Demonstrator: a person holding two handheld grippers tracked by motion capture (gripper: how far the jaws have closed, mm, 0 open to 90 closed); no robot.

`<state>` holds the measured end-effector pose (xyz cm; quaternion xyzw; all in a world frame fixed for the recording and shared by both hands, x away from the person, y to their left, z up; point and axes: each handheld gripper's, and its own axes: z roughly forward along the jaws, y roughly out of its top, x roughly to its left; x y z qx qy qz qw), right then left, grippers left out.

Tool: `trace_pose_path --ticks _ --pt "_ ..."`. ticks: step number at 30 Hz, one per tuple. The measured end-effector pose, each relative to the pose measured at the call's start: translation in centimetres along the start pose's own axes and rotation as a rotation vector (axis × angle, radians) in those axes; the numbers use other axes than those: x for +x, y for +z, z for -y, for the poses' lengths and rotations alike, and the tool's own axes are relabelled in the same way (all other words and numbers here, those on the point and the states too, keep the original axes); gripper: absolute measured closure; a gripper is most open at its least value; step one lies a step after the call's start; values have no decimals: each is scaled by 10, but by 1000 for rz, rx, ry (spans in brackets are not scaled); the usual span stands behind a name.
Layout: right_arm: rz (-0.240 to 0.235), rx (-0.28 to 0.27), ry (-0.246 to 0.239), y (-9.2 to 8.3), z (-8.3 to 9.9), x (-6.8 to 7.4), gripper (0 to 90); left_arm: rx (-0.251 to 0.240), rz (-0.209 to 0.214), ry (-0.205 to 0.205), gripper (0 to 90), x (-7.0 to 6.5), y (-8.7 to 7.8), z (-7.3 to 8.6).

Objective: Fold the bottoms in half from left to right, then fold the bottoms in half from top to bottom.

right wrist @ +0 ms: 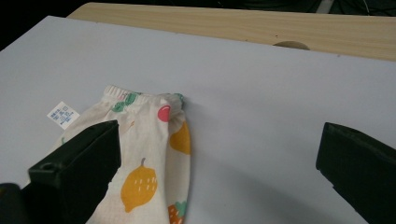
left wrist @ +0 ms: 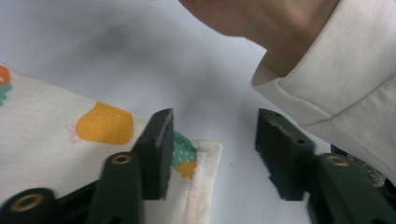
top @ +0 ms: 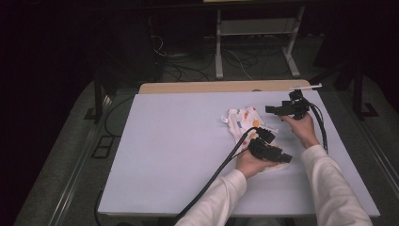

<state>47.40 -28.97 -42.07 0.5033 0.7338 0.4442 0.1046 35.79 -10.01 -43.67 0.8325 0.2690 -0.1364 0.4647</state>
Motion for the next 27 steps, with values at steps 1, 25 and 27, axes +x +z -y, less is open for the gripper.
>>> trace_pose_path --ticks 1,25,27 --pt "-2 -3 -1 -1 2 2 0 -9 -16 16 311 -1 -2 0" --pt "-40 -36 -20 -18 17 9 0 -79 -140 202 0 2 -57 9" --pt "-42 -37 -21 -20 18 9 0 -79 -152 207 0 4 -62 8"
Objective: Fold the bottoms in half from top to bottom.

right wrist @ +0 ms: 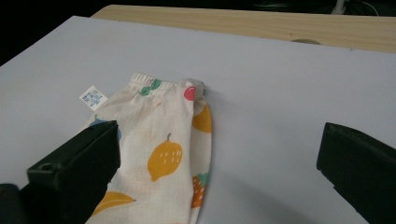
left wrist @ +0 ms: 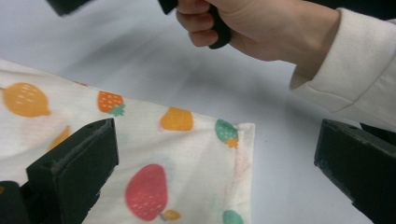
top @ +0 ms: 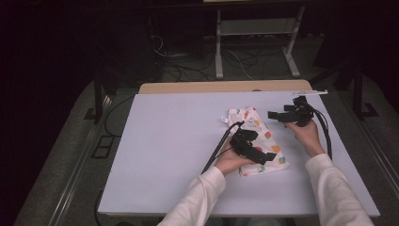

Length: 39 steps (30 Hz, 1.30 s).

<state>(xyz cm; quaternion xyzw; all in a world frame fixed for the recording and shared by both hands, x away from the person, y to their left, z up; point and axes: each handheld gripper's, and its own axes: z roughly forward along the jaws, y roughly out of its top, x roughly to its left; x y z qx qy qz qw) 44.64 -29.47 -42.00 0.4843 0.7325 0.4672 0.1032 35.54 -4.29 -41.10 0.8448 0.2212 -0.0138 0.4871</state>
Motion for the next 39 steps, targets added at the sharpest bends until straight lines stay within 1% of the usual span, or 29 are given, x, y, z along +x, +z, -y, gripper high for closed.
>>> trace_pose_path --ticks 5,10,13,16,19,23,28,39 --pt "-2 4 -7 -3 0 0 0 10 -27 18 0 10 -12 -2" --pt "-7 10 -11 -6 0 2 0 -9 -47 9 0 22 -25 -5" --pt "-10 9 -16 -8 -1 3 0 -6 -58 11 0 27 -32 -6" --pt "-12 9 -23 -9 -2 5 0 1 -67 17 0 34 -38 -7" --pt "-17 12 -28 -9 -3 7 0 -6 -73 12 0 39 -44 -8" --pt "-20 16 -33 -8 -3 9 0 -3 -82 13 0 46 -51 -10" --pt "-16 23 -38 -7 -4 9 0 15 -91 20 0 56 -58 -13" --pt "-24 44 -47 -4 -11 11 0 16 -113 -20 0 83 -74 -18"
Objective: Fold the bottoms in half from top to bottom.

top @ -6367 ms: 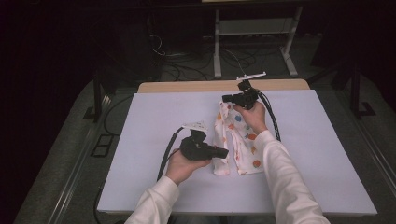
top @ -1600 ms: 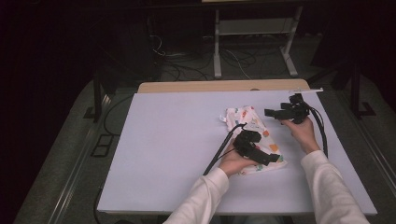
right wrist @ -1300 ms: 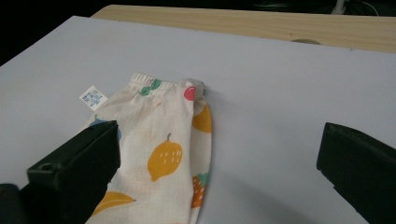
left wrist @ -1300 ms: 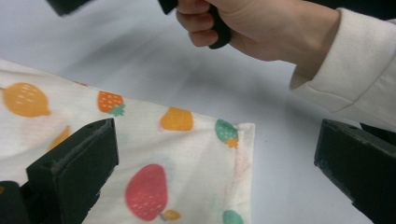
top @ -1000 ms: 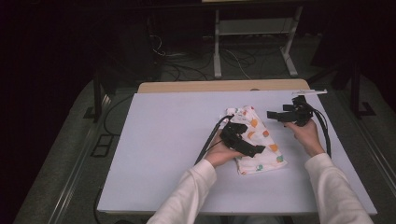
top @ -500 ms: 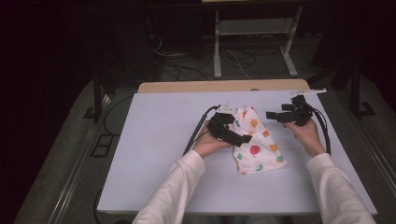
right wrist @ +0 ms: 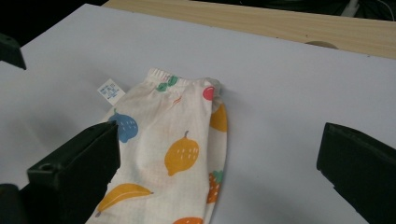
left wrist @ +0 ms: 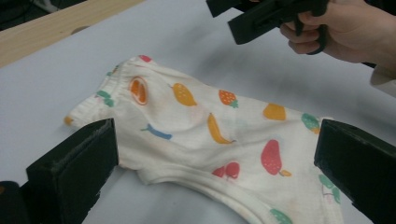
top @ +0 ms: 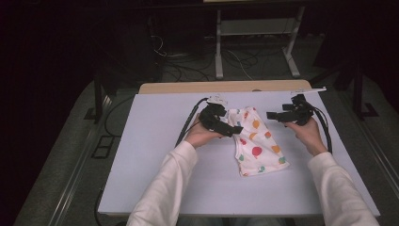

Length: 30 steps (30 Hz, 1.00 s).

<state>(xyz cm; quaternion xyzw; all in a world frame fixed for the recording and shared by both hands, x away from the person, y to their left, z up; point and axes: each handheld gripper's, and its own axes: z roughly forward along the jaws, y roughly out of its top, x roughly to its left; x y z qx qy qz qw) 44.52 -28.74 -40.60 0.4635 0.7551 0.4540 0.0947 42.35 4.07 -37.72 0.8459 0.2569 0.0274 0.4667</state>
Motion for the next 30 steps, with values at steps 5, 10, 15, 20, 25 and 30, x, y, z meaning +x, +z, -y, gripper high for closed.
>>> trace_pose_path --ticks 5,10,15,20,25,30 --pt "-3 4 -8 1 -3 1 0 -11 -7 -17 0 12 -4 -3" --pt "-6 15 -9 1 -9 1 0 1 -24 -29 0 22 -6 -6" --pt "-10 28 -14 4 -15 1 0 1 -35 -30 0 33 -7 -8" --pt "-18 42 -10 8 -24 0 0 -4 -51 -46 0 41 -5 -10" --pt "-24 47 -8 12 -31 -2 0 -9 -49 -61 0 50 0 -13" --pt "-27 60 6 20 -31 -3 0 -55 -34 -100 0 58 8 -9"
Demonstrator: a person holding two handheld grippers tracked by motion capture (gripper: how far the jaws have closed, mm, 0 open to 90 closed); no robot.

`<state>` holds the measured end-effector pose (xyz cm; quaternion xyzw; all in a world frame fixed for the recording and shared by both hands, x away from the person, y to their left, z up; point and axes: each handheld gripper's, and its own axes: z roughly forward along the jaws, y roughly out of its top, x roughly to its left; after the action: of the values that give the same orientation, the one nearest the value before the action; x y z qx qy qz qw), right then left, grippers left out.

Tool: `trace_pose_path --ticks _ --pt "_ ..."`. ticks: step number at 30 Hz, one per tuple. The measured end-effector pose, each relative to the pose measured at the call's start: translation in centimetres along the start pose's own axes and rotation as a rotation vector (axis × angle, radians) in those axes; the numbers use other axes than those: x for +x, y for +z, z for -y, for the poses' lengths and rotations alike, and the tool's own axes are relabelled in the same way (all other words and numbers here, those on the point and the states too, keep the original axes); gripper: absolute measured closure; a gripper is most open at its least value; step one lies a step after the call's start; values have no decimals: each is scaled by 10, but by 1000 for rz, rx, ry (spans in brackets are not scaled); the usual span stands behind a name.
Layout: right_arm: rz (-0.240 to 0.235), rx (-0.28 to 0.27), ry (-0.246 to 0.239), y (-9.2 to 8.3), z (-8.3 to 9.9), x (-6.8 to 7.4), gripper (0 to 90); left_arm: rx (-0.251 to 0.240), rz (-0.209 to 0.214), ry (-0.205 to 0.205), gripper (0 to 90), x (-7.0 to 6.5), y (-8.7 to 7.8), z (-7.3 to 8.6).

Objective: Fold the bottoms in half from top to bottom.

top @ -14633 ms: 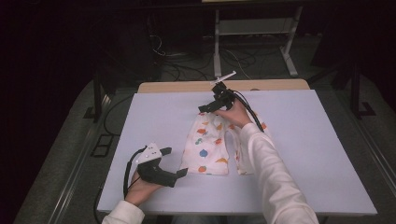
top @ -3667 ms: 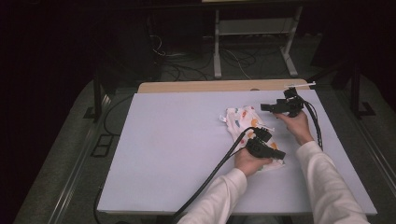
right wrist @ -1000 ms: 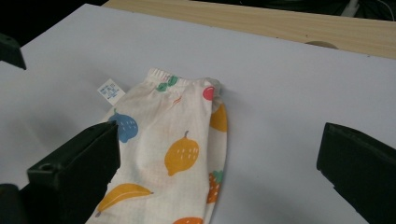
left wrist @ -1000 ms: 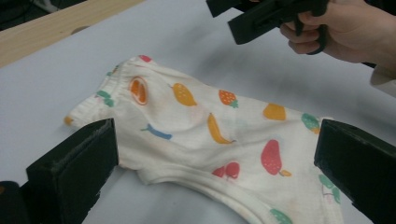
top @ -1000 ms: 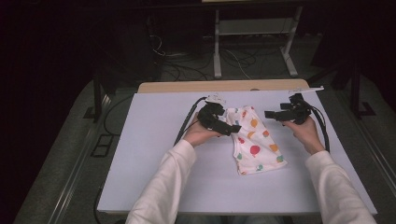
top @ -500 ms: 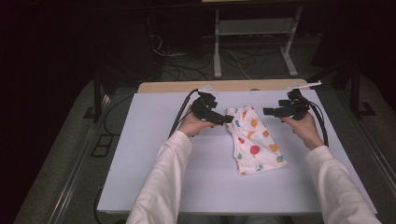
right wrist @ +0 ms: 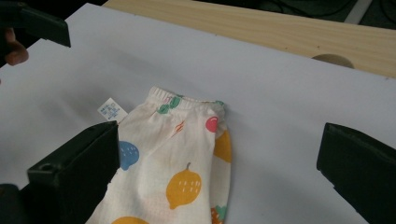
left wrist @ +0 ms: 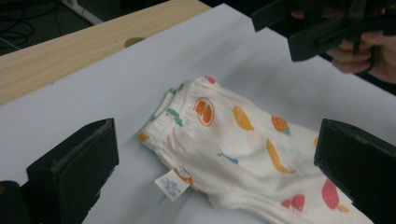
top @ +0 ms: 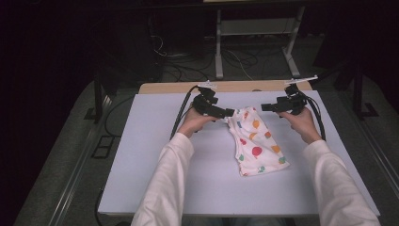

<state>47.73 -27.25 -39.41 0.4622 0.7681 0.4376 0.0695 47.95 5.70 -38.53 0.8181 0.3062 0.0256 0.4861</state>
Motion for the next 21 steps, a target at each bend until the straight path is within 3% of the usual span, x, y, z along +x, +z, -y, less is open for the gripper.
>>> trace_pose_path --ticks 4,17,21 --pt "4 24 5 6 3 -5 0 3 -13 -46 0 8 5 4" --pt "2 60 113 24 14 -26 6 38 -16 -147 0 20 27 17" --pt "-28 58 132 29 16 -26 49 60 -9 -164 0 21 33 21"
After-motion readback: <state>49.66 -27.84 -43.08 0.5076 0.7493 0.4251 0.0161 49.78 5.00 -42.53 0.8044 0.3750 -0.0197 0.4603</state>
